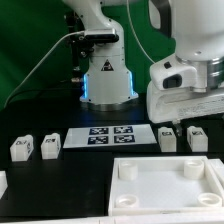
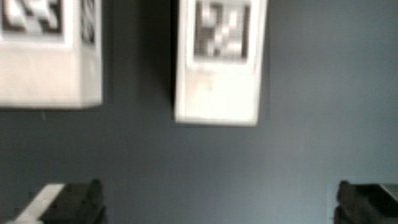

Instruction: Assemble one leg

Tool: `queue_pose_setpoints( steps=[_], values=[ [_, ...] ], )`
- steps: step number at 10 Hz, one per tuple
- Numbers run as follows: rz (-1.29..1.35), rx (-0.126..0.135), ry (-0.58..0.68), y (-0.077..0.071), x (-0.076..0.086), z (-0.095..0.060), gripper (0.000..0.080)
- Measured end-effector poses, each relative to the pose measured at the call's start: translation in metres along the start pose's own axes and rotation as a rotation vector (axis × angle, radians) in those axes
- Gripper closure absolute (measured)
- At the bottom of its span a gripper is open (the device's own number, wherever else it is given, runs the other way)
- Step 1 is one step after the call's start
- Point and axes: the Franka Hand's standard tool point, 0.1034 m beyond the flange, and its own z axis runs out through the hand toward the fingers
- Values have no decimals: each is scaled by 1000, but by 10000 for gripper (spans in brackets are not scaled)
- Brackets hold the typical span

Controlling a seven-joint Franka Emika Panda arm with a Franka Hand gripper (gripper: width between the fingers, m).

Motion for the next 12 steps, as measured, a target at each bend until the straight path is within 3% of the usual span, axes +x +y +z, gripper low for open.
queue_pose_setpoints(
  steps=[2,6,7,12],
  values=[
    [-4,1,-203,-8,0,4,151],
    [-9,2,-601,-7,-9,10,151],
    [-8,7,-612,-7,-3,13,151],
    [5,-19,-619,-8,-21,41,151]
  ],
)
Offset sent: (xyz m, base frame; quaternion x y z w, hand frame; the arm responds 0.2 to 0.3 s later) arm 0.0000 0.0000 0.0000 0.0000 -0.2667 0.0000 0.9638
